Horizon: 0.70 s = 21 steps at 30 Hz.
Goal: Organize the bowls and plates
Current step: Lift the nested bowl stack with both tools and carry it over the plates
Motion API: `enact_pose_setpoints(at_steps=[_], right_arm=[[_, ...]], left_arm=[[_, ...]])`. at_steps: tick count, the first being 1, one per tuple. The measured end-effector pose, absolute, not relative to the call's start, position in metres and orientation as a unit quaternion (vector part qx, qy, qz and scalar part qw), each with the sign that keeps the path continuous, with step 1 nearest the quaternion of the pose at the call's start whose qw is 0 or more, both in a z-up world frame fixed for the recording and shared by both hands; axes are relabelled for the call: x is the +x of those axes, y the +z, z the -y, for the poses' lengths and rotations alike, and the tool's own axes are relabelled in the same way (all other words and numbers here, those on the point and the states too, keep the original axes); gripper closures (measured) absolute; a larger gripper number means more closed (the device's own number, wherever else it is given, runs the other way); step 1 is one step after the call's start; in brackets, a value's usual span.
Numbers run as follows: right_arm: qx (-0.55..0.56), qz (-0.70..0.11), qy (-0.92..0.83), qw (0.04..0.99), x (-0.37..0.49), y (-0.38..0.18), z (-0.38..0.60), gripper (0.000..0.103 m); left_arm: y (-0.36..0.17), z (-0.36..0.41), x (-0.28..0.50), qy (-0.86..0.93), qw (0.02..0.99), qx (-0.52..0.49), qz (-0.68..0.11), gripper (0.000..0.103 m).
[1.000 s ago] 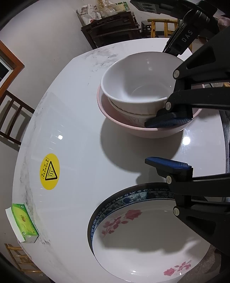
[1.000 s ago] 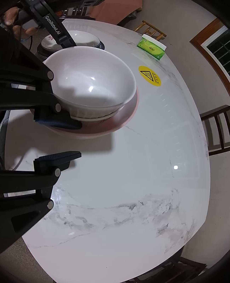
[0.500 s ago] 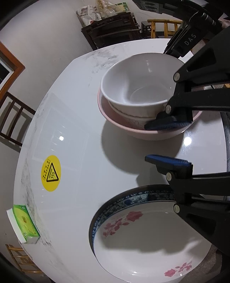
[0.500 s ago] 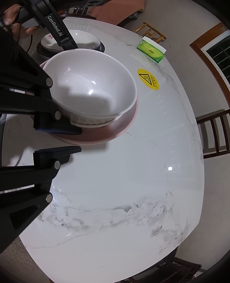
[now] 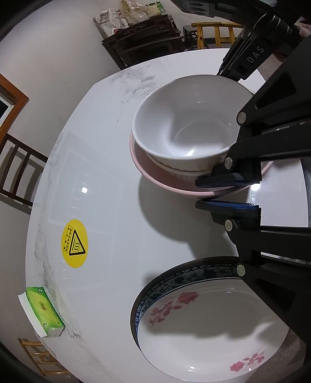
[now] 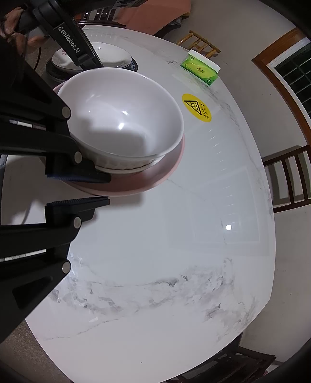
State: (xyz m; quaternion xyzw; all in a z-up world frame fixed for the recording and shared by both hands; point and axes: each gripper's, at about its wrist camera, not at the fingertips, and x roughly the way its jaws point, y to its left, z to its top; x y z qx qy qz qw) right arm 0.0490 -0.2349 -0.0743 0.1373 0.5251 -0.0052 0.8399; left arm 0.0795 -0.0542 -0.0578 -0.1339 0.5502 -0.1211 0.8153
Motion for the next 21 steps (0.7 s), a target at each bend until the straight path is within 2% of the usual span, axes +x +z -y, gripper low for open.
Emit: enact_pose_setpoints(at_steps=[21], right_arm=[[0.138, -0.531, -0.01, 0.836, 0.047, -0.0736, 0.2343, 0.091]], left_arm=[[-0.0593, 0.0528, 0.0787, -0.123, 0.815, -0.127, -0.551, 0.097]])
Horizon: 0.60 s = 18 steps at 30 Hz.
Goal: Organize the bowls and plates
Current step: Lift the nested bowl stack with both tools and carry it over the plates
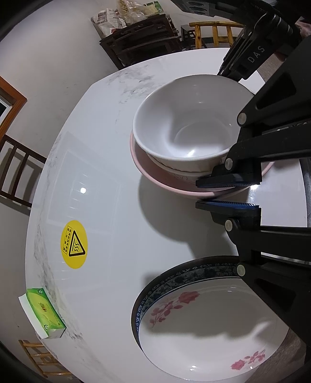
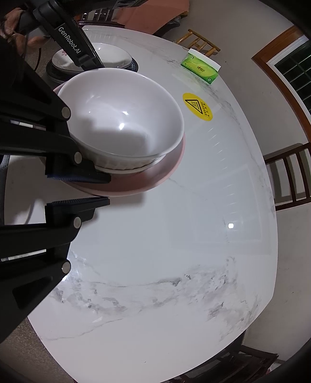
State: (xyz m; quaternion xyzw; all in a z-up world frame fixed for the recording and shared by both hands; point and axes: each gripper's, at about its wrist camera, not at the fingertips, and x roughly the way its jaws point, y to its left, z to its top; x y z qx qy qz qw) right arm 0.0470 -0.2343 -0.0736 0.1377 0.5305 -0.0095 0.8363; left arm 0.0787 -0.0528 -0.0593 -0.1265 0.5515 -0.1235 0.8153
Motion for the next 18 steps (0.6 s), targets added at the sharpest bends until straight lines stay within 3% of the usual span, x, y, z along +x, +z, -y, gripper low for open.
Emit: enact_pose_setpoints(at_steps=[18], right_arm=[[0.124, -0.53, -0.006, 0.839, 0.047, -0.06, 0.226, 0.091]], left_arm=[[-0.044, 0.048, 0.073, -0.124, 0.823, -0.121, -0.541, 0.096]])
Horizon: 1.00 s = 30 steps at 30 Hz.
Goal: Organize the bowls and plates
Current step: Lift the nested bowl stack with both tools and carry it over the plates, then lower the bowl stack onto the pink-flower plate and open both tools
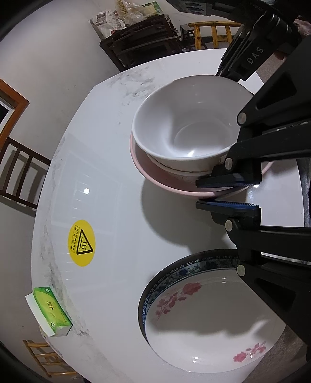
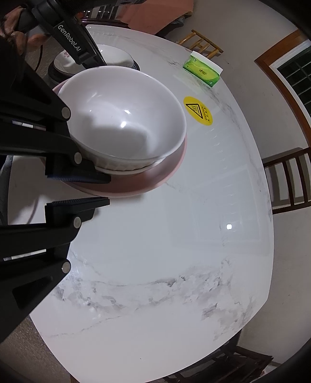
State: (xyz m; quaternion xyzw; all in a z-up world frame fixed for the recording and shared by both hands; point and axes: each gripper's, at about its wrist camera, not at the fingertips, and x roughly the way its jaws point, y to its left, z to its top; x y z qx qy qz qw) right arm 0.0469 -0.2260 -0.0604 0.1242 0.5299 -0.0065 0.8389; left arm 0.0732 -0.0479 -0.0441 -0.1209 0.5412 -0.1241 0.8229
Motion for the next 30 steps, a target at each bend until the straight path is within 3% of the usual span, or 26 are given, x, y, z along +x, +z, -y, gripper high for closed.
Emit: enact_pose_setpoints(at_steps=[30], right_arm=[[0.074, -0.518, 0.057, 0.85, 0.054, -0.022, 0.145, 0.091]], left_arm=[[-0.002, -0.028, 0.055, -0.076, 0.848, -0.139, -0.506, 0.096]])
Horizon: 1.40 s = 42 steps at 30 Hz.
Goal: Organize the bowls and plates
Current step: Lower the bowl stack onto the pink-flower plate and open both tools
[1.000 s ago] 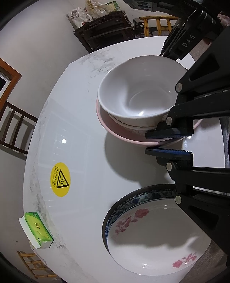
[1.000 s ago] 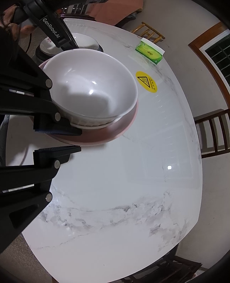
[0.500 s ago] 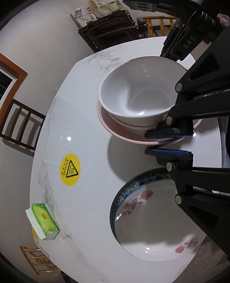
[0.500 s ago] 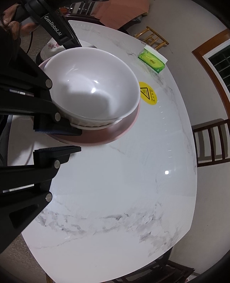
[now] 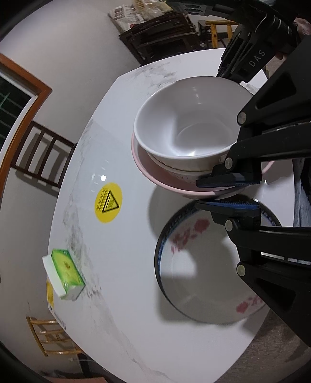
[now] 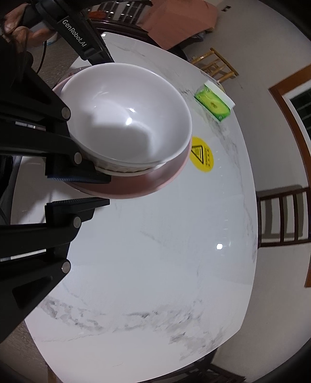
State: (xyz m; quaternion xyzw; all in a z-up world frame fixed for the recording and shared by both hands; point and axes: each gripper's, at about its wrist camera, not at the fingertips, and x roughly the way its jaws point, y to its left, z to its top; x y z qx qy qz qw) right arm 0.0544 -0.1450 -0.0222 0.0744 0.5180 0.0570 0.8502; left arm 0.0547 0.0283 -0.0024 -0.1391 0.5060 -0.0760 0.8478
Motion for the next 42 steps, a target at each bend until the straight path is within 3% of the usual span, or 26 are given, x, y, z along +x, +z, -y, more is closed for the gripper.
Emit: enact_pose_setpoints(at_steps=[23, 42], right_arm=[[0.021, -0.529, 0.14, 0.837, 0.069, -0.023, 0.046, 0.091], [0.004, -0.557, 0.145, 0.818, 0.075, -0.046, 0.01, 0.091]], left_arm=[[-0.006, -0.125, 0.024, 0.014, 0.848, -0.184, -0.497, 0.097], [-0.032, -0.158, 0.023, 0.029, 0.833, -0.2, -0.515, 0.097]])
